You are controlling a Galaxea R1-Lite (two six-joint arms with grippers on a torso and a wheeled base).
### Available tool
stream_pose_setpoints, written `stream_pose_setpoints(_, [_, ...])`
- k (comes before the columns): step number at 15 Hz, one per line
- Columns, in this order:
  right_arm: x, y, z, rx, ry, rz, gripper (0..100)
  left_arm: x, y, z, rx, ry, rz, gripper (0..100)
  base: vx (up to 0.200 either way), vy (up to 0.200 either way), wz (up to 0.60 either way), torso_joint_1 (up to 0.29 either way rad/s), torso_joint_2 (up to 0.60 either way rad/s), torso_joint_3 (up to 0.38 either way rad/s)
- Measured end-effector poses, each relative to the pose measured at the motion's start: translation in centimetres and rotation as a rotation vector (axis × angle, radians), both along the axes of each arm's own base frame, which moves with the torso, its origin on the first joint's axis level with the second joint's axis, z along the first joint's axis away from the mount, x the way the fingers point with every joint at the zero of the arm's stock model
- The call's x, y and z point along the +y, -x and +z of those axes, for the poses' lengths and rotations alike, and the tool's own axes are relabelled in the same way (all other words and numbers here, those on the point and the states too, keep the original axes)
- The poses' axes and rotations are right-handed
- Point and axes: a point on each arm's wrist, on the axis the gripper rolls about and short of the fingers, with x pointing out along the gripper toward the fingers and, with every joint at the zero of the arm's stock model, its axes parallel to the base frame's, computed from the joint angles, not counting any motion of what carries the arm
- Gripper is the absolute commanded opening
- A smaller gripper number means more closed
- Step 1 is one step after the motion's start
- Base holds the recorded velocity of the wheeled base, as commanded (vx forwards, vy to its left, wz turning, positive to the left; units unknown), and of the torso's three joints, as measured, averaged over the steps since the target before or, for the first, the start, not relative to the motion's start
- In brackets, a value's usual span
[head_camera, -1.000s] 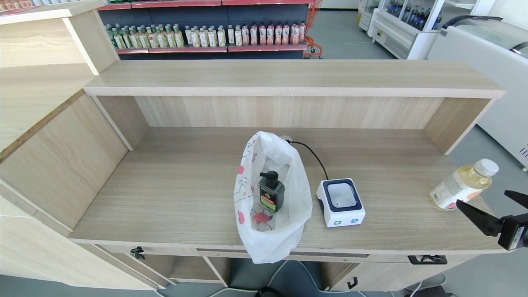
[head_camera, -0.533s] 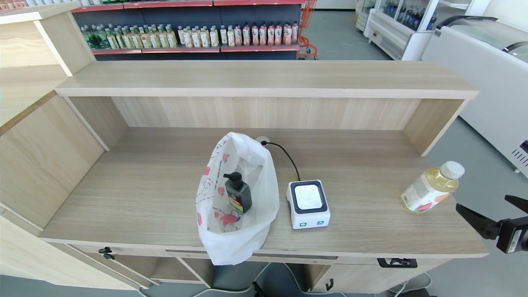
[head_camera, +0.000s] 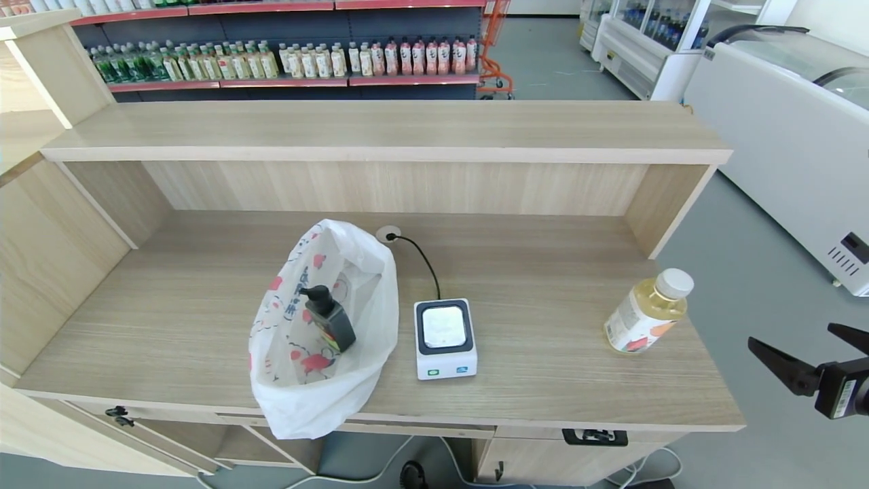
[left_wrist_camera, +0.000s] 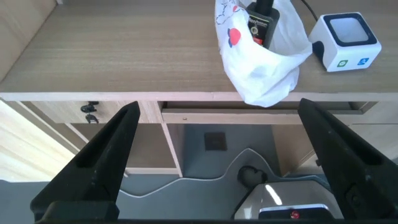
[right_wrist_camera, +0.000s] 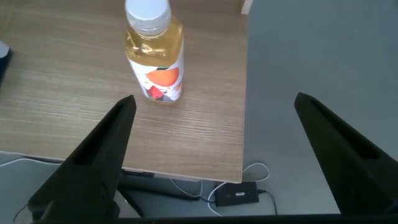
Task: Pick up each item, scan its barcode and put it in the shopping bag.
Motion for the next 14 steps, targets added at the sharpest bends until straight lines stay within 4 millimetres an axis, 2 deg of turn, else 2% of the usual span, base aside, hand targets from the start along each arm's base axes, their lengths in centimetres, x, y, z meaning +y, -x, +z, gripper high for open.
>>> stream_pose_setpoints(3, [0.1, 0.1, 0.1, -0.005, -0.001, 0.003, 100, 0.0, 0.0, 0.0, 0.0, 0.0, -0.002, 100, 0.0, 0.0, 0.0, 0.0, 0.0, 0.0])
stream_pose_setpoints(6, [0.1, 0.4, -0.1, -0.001, -0.003, -0.001, 100, 0.0, 0.0, 0.0, 0.0, 0.002, 0.0, 100, -0.2, 0.0, 0.0, 0.007, 0.01, 0.001])
stream_pose_setpoints(10, [0.0, 0.3, -0.2, 0.008, -0.01, -0.028, 100, 0.0, 0.0, 0.0, 0.0, 0.0, 0.0, 100, 0.0, 0.0, 0.0, 0.0, 0.0, 0.0])
stream_pose_setpoints(14, [0.5, -1.1, -0.3, 0.039, -0.172, -0.006, 100, 0.0, 0.0, 0.0, 0.0, 0.0, -0.001, 100, 0.0, 0.0, 0.0, 0.0, 0.0, 0.0])
